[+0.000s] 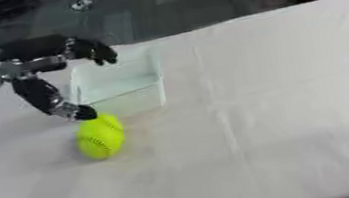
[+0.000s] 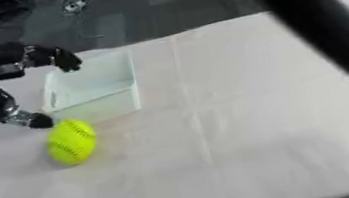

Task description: Pick up objects on the table and place them in the box.

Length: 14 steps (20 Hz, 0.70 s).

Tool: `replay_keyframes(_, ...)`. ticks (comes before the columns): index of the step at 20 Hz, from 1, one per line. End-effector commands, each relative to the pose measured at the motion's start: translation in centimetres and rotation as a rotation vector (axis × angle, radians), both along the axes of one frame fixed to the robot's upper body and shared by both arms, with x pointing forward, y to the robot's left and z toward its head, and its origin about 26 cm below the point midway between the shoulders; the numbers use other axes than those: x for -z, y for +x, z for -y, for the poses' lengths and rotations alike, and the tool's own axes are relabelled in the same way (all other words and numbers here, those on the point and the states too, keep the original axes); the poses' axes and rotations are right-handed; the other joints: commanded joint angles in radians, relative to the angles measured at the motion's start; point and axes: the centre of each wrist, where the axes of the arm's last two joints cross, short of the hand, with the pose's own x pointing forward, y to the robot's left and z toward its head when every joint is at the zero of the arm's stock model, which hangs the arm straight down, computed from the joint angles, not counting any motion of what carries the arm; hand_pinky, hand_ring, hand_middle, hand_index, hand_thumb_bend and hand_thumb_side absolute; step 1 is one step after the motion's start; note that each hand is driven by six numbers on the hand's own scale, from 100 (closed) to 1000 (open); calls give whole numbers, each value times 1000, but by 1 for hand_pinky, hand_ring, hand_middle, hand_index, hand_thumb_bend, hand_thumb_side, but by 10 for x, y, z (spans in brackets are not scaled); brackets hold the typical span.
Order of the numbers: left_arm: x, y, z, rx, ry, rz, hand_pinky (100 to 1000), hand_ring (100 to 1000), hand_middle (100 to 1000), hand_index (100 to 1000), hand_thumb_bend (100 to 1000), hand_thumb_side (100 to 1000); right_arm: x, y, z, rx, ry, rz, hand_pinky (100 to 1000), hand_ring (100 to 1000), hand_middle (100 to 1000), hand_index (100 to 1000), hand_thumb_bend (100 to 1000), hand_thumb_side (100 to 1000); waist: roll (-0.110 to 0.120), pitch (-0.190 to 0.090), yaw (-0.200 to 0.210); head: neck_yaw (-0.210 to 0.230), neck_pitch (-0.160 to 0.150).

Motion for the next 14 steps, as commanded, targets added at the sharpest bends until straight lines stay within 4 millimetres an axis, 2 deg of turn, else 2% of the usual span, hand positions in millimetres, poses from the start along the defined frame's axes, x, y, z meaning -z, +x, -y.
replay_keyframes(1, 2, 5, 2, 152, 256, -111, 591, 708, 816, 909, 510, 802, -14, 0, 3, -4, -28, 29, 129, 470, 547, 842, 100, 1000, -2, -10, -4, 10, -14)
replay_keyframes(5, 10, 6, 9, 140, 297, -185, 511, 639, 795, 896, 483, 799, -13, 0, 3, -10, -32, 26, 128, 470, 548, 843, 100, 1000, -2, -9, -4, 7, -18)
replay_keyframes(8, 8, 4, 14, 139, 304, -195, 518, 630, 774, 890, 483, 803, -13, 0, 3, -11, -34, 24, 128, 470, 548, 843, 100, 1000, -2, -9, -4, 9, -21)
replay_keyframes(9, 8, 3, 14, 137, 307, -198, 547, 646, 745, 885, 488, 804, -13, 0, 3, -10, -35, 25, 129, 470, 547, 842, 100, 1000, -2, -9, -4, 10, -23)
replay_keyframes(11, 11, 2, 12, 127, 318, -208, 608, 718, 743, 877, 484, 805, -13, 0, 3, -8, -35, 26, 129, 470, 547, 842, 100, 1000, -2, -10, -4, 11, -27)
replay_keyframes(13, 16, 1, 9, 114, 339, -222, 649, 780, 796, 866, 464, 821, -13, 0, 3, -9, -36, 27, 129, 471, 547, 841, 100, 1000, -1, -9, -4, 11, -31)
replay_keyframes(14, 18, 1, 8, 110, 349, -227, 649, 780, 796, 866, 464, 821, -13, 0, 3, -10, -36, 26, 129, 471, 547, 841, 100, 1000, -2, -9, -4, 12, -32)
